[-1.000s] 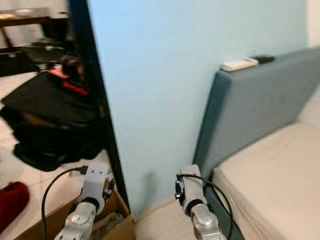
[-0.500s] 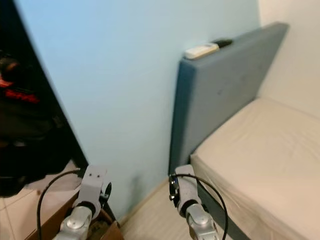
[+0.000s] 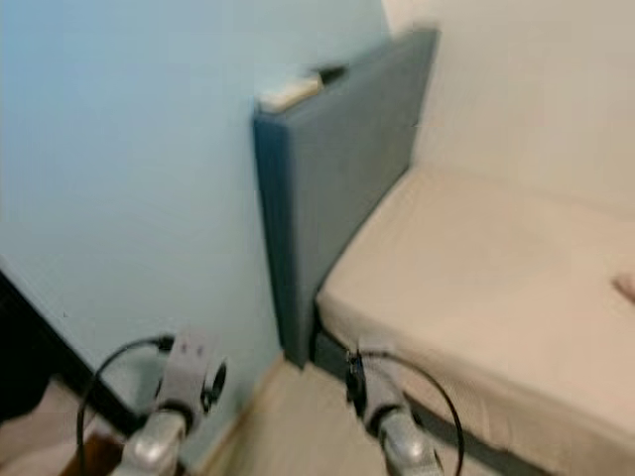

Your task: Clean up the room

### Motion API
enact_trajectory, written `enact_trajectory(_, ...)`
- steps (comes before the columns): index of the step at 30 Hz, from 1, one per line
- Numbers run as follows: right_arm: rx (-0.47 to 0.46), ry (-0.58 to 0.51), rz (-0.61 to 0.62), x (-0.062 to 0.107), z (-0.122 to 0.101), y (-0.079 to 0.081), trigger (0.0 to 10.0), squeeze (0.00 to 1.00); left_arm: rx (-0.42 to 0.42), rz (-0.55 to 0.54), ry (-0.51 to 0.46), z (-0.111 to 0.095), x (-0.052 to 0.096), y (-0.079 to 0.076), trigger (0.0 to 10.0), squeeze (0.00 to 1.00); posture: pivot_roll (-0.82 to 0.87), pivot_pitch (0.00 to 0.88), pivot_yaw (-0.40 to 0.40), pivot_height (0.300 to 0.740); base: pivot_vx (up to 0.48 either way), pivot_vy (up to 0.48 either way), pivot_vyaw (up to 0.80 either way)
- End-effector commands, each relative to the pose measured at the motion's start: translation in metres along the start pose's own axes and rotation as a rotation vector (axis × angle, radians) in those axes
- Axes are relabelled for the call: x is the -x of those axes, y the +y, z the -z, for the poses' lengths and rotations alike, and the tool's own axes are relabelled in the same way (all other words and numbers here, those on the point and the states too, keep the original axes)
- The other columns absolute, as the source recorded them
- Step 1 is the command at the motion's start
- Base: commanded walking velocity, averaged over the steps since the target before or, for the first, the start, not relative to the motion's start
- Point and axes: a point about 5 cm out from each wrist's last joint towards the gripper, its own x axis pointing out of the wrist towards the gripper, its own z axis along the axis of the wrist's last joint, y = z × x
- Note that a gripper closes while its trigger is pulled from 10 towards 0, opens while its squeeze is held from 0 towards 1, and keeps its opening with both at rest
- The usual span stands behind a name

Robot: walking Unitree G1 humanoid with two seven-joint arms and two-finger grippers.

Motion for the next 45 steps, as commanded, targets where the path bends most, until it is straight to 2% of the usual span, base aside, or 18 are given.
enact_trajectory(1,-0.002,0.012,0.002,0.0020,0.0035,0.0007,10.0,0.00,-0.006,0.018,0.012,0.0032,0.0027,-0.0045,10.0,0.00,-0.01,0.109,-0.029,0.740,0.000,0.000,-0.80)
enact_trajectory(23,-0.010,0.011,-0.006,0.0033,0.0024,0.0019,10.0,0.00,0.041,0.093,-0.037,-0.0047,0.0079,-0.0143,10.0,0.00,-0.01,0.111,-0.025,0.740,0.000,0.000,-0.80)
enact_trajectory(27,-0.010,0.012,-0.006,0.0036,0.0019,0.0018,10.0,0.00,0.022,0.085,-0.029,-0.0030,0.0078,-0.0135,10.0,0.00,-0.02,0.113,-0.025,0.740,0.000,0.000,-0.80)
enact_trajectory(45,-0.001,0.009,-0.018,0.0041,0.0006,0.0022,10.0,0.00,0.053,0.091,-0.041,-0.0045,0.0097,-0.0130,10.0,0.00,-0.02,0.116,-0.026,0.740,0.000,0.000,-0.80)
